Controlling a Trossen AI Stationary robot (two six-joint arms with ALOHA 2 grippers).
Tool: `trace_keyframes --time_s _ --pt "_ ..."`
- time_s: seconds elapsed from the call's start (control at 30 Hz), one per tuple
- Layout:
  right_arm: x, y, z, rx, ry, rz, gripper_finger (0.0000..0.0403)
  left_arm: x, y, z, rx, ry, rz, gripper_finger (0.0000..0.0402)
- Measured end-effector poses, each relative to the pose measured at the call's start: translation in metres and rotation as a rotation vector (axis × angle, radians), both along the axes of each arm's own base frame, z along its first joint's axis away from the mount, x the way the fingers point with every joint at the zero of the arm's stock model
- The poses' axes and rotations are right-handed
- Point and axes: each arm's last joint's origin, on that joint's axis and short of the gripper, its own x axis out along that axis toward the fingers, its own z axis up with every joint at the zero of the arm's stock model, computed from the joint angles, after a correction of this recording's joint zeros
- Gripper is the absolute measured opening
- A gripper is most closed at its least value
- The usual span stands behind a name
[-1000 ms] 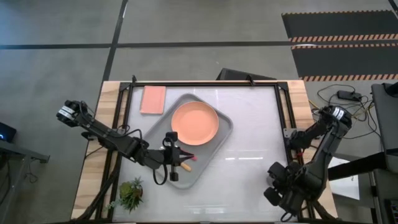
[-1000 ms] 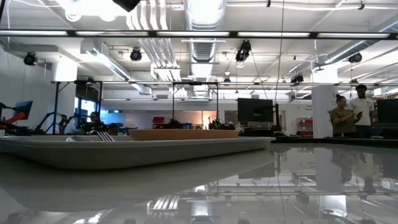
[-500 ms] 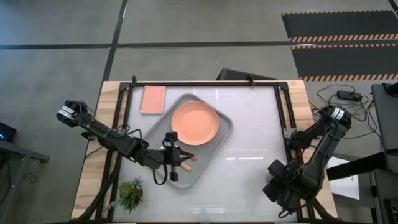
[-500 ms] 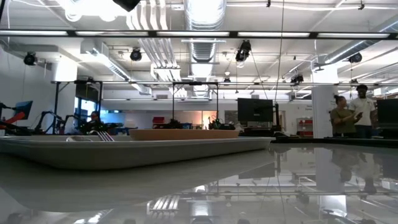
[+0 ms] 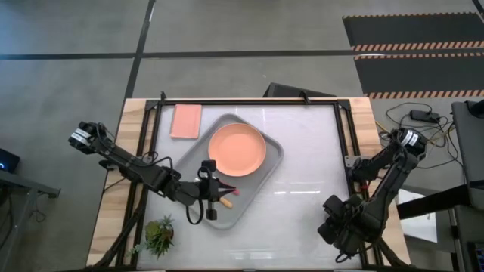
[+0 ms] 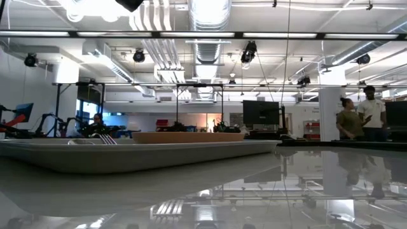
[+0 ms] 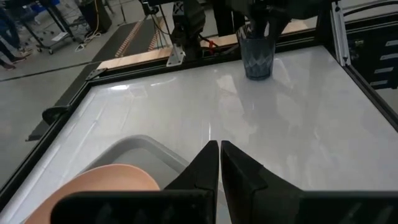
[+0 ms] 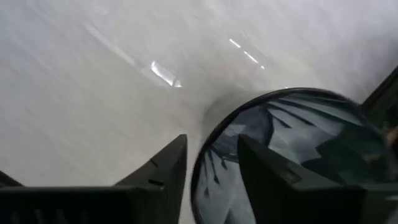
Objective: Pick and place plate/cup/fork/spoon on tray
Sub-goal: Put the blue glass on the gray serving tray to the top left of the orange plate
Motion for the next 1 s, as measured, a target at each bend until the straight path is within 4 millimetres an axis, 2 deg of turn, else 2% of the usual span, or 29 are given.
trace_keyframes --time_s 0.17,0.3,0.47,0.63,0.87,1.0 --pt "0.0 0.001 -0.002 0.012 0.003 0.013 0.0062 0.0 0.0 0.0 0.027 0.003 -0.003 0.0" --pt "0.002 0.004 0.005 0.033 -0.01 0.061 0.0015 -0.001 0.002 0.001 0.099 0.002 0.016 0.0" --pt "0.007 0.005 0.018 0.024 -0.052 0.075 0.001 -0.007 0.006 0.011 0.166 -0.024 0.051 0.0" --pt "0.021 0.0 0.029 -0.002 -0.124 0.101 0.0009 -0.022 0.015 0.03 0.197 -0.084 0.066 0.0" --pt "0.055 -0.02 0.048 -0.055 -0.203 0.199 0.0009 -0.051 0.03 0.037 0.157 -0.226 0.075 0.0" --pt "0.079 -0.041 0.062 -0.094 -0.233 0.259 0.0009 -0.068 0.039 0.046 0.143 -0.3 0.081 0.0"
